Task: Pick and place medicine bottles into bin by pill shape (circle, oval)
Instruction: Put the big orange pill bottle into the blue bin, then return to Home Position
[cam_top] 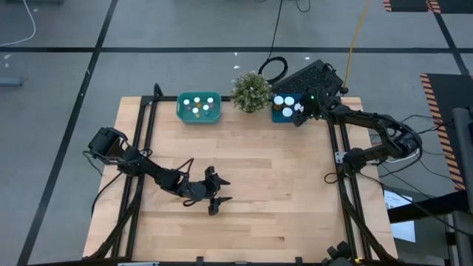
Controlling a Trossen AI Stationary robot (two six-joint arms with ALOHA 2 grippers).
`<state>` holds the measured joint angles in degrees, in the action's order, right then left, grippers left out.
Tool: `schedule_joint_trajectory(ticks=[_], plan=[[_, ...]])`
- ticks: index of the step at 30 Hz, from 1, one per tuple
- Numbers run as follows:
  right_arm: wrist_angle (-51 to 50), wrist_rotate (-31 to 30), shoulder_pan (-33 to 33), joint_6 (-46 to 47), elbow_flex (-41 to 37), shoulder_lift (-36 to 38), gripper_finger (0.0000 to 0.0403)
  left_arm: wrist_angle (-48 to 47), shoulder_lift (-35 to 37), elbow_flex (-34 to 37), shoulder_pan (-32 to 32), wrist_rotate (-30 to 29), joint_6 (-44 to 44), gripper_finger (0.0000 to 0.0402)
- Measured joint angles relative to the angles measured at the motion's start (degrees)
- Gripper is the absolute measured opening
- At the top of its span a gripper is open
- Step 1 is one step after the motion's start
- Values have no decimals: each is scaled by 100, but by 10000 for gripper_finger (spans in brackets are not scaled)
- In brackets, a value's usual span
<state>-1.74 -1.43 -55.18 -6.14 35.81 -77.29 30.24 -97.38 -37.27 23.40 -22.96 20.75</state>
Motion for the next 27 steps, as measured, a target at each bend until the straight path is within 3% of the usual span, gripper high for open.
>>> schedule_joint_trajectory(ticks=[7,19,24,27], plan=[[-188,12,2,-49,-2,262,233,0,-1,-1,0,0,2,280],[-497,153,2,-39,-4,625,271,2,-1,0,0,-2,40,280],[-771,164,236,84,-4,1304,272,-36,66,2,-23,0,-7,280],[-1109,170,598,117,-4,1938,269,-103,521,5,-124,-13,-147,277]])
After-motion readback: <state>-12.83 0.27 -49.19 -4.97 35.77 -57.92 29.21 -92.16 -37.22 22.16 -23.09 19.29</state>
